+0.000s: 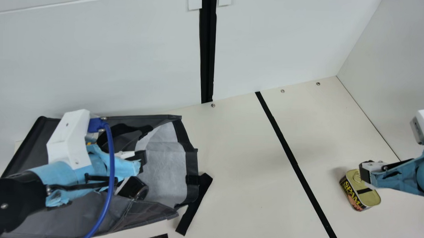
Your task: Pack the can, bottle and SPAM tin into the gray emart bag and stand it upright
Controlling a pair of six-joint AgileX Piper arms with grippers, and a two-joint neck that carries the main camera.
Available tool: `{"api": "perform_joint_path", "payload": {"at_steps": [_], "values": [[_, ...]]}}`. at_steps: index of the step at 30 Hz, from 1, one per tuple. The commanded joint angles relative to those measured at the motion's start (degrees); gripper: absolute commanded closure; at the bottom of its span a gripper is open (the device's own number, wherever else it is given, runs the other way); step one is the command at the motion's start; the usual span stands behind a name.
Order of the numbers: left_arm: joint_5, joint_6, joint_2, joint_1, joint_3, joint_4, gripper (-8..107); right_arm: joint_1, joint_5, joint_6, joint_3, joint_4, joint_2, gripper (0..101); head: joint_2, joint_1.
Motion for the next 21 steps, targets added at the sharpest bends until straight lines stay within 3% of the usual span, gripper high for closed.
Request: {"api": "perform_joint_path", "payload": {"at_steps": [1, 21], "values": [[0.0, 0.0, 0.0, 0.0, 0.0, 0.0, 107, -0.62, 0.03, -1.88, 0.29, 0.65, 0.29, 6, -0.05, -1.3], [0.0, 0.0, 0.0, 0.0, 0.0, 0.0, 107, -9.49, 0.03, -17.85, 4.1, 6.88, 5.75, 6, -0.05, -1.3]]}}
